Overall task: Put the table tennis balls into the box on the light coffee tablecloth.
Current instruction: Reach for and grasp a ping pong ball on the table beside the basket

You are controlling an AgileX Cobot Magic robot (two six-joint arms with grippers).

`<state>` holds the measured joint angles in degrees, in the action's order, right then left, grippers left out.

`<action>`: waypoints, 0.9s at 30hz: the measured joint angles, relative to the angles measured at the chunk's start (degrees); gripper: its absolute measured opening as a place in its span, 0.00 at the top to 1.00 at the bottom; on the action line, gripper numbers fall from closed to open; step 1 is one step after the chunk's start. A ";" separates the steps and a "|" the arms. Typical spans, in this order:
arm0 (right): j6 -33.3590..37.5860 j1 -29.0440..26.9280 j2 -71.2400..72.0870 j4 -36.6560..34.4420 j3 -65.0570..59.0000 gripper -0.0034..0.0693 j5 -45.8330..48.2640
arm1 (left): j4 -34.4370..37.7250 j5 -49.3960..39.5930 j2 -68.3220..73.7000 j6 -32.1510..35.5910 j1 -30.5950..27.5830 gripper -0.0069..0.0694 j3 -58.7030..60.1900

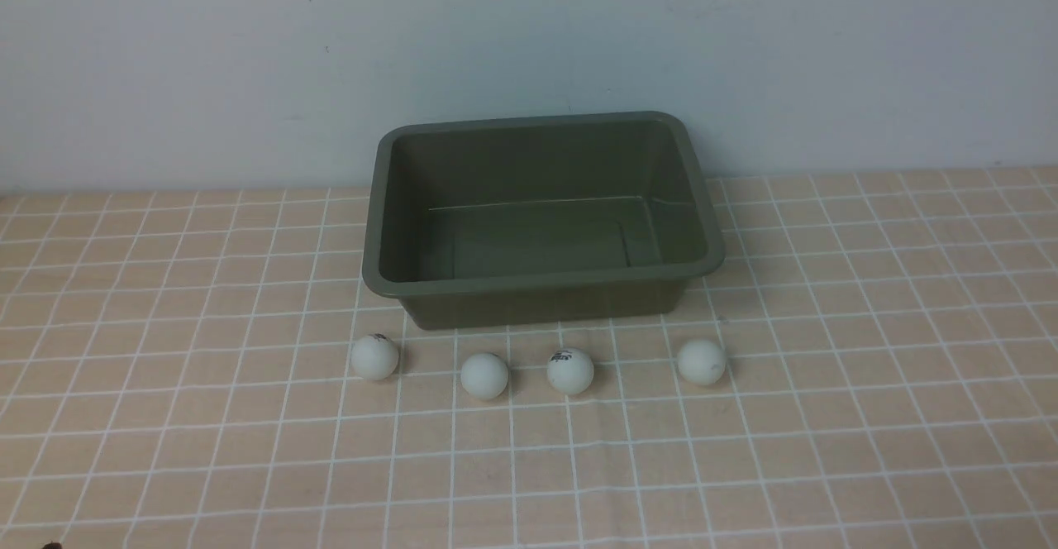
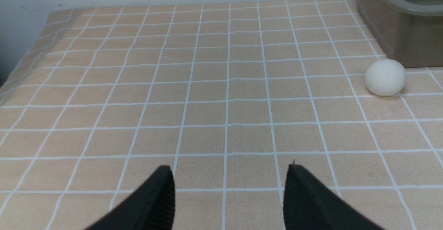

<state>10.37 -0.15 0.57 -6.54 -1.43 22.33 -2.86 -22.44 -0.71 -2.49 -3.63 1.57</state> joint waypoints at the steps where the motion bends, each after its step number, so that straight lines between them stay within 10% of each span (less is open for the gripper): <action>1: 0.00 0.00 0.00 0.00 0.00 0.52 0.00 | 0.00 0.00 0.00 0.00 0.00 0.45 0.00; 27: -3.23 0.00 0.00 -9.29 21.76 0.52 13.32 | 0.00 0.00 0.00 0.00 0.00 0.45 0.00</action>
<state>7.14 -0.15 0.57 -15.83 20.33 35.65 -2.86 -22.44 -0.71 -2.49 -3.63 1.57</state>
